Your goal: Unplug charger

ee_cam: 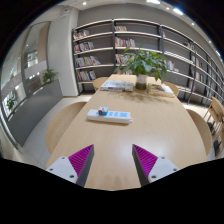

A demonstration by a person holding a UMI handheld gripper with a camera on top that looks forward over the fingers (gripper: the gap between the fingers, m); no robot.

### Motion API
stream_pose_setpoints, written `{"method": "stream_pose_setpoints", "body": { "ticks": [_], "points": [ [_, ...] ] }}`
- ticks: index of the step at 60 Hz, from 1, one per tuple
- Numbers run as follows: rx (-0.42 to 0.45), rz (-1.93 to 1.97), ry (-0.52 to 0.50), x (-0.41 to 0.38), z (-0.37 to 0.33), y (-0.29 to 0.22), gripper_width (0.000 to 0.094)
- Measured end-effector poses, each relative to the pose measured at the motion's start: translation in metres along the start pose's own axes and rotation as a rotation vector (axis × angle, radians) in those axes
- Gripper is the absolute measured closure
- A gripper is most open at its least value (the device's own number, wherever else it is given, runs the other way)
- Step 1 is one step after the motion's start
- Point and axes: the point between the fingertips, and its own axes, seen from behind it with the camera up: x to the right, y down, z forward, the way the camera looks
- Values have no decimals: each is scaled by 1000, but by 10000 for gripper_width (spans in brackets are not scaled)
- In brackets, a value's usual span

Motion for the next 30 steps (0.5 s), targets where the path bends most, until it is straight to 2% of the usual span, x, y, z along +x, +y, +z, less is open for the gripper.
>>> {"method": "stream_pose_setpoints", "body": {
  "ticks": [11, 21, 26, 30],
  "points": [
    [-16, 30, 25, -34, 105, -28, 197],
    [0, 50, 28, -51, 180, -66, 286],
    [-1, 51, 46, -51, 202, -79, 368],
    [-2, 47, 81, -45, 212, -85, 495]
  ]
}}
